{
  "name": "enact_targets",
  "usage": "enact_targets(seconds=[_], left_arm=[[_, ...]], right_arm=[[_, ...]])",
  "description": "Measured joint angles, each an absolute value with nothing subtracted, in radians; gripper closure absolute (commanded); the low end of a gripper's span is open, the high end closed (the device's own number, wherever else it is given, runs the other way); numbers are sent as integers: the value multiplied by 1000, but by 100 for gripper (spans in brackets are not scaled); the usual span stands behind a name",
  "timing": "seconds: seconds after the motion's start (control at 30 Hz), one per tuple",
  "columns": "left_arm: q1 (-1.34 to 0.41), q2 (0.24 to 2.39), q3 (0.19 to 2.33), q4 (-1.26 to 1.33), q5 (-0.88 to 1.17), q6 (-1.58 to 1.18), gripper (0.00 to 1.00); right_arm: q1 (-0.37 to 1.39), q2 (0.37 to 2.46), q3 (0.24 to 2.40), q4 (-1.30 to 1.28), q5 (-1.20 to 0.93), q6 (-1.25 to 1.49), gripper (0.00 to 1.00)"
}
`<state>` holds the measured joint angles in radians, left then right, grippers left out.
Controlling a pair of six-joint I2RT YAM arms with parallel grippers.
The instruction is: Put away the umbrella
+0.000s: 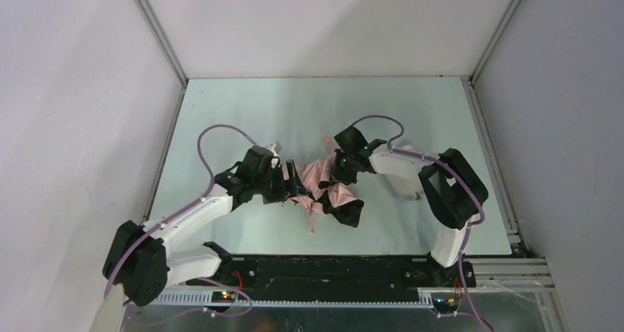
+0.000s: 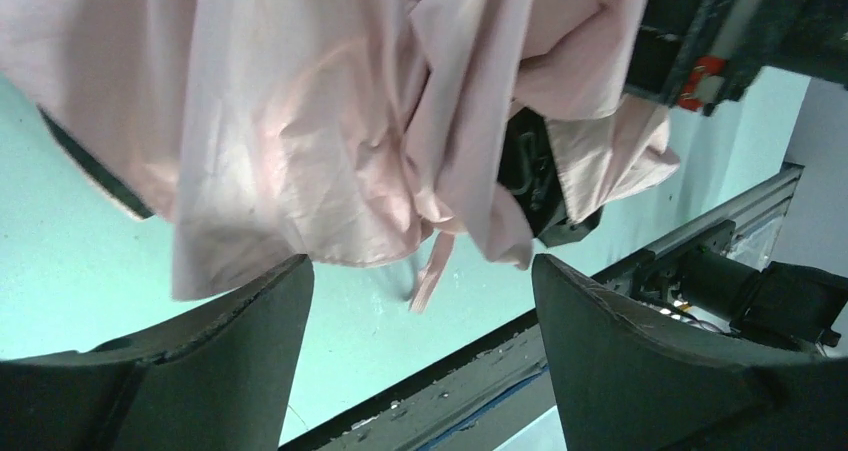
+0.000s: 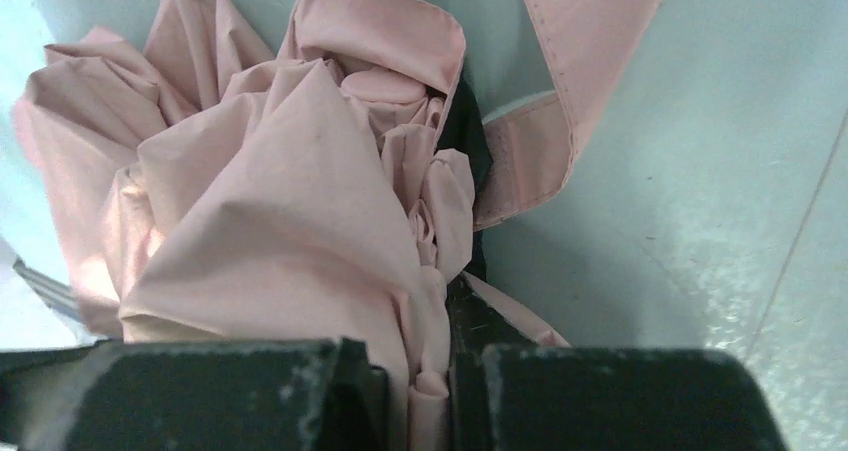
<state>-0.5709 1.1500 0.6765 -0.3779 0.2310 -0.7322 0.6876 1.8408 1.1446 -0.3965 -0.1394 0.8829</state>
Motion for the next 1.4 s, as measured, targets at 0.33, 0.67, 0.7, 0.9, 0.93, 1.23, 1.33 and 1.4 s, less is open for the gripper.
enact_targets(seconds=[0.33, 0.67, 0.7, 0.9, 0.93, 1.23, 1.33, 1.4], left_arm=[[-542, 1020, 616, -279, 265, -832, 0], [-561, 1164, 596, 22, 379, -916, 0], [-566, 1193, 618, 34, 385, -915, 0], [-573, 1314, 724, 91, 405, -892, 65], [-573, 1325, 730, 96, 404, -886, 89], [-573, 1346, 775, 55, 413, -811, 100], [-575, 1349, 800, 28, 417, -788, 100], [-585, 1355, 831, -23, 413, -758, 100]], right_arm=[[523, 1652, 997, -244, -317, 847, 91], [477, 1554, 940, -12, -456, 993, 88], [477, 1554, 939, 2, -468, 1008, 87], [475, 1536, 906, 104, -513, 1107, 59], [472, 1525, 894, 126, -517, 1125, 45], [467, 1443, 832, 281, -554, 1196, 1], [472, 1439, 838, 264, -535, 1192, 1], [485, 1443, 870, 183, -504, 1174, 1]])
